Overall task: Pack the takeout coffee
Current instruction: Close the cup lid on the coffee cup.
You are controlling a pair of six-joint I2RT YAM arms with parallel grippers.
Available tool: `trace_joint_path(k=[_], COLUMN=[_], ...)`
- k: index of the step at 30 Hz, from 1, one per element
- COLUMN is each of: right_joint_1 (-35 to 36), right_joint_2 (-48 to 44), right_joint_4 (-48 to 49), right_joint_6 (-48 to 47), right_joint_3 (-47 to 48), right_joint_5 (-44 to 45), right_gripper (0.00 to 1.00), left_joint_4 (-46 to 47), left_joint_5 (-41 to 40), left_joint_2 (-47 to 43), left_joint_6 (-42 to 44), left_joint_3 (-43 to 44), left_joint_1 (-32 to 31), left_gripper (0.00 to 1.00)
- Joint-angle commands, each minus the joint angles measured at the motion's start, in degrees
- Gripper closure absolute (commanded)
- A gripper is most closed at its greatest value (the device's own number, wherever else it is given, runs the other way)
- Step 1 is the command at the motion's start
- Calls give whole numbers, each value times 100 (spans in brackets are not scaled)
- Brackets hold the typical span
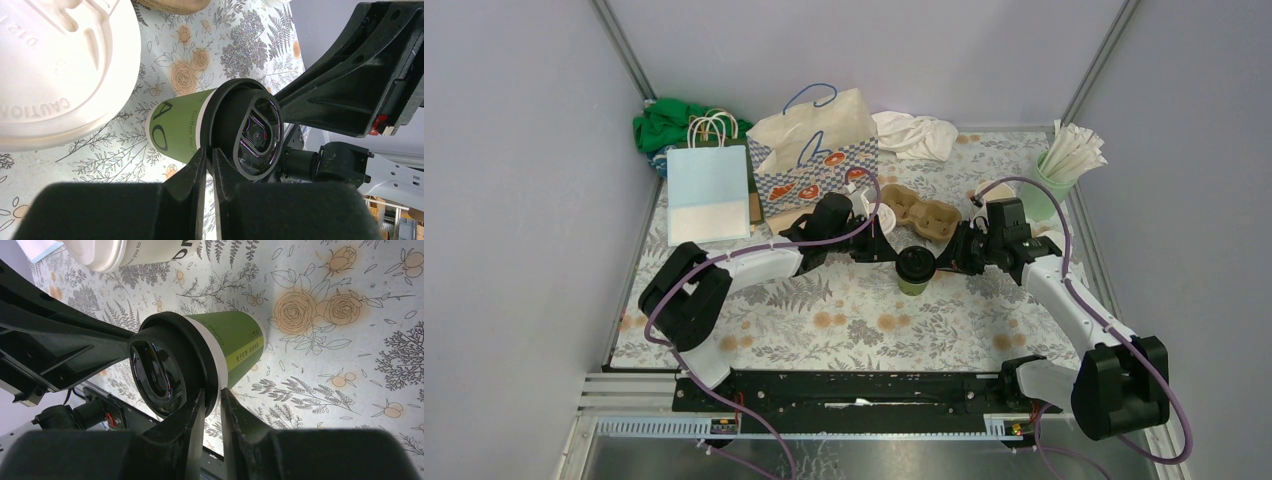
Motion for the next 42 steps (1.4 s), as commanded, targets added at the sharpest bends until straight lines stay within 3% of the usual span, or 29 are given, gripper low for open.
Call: trace_joint_path(k=[1,16,19,28,29,32,33,42], right_joint_1=[21,21,21,20,21,21,21,30], right_joint_2=[188,28,29,-206,-221,-193,-165,-5], right_joint_4=[-105,78,-83,-486,-452,-368,-352,-604], right_joint_6=[59,301,243,206,235,291,297,241], right_joint_3=[-465,-733,-680,-351,-359,-349,-320,153], right_joint_5=[-32,62,211,374,353,301,286,352], right_gripper=[77,88,85,60,60,76,76,69], left_joint_4=[-88,-124,-123,-132,-136,-149,-149,-167], left_joint_5=[-108,-88,-50,-65,-69,-65,-59,10], left_joint_2=[126,118,112,109,109,118,124,188], left_joint_6=[159,151,142,124,128,124,124,90], left_joint_3=[121,172,215,232,234,272,283,380], left_joint_1=[-69,-78,-93,-141,-142,-144,-146,-156], left_gripper=[88,88,88,88,88,88,88,88])
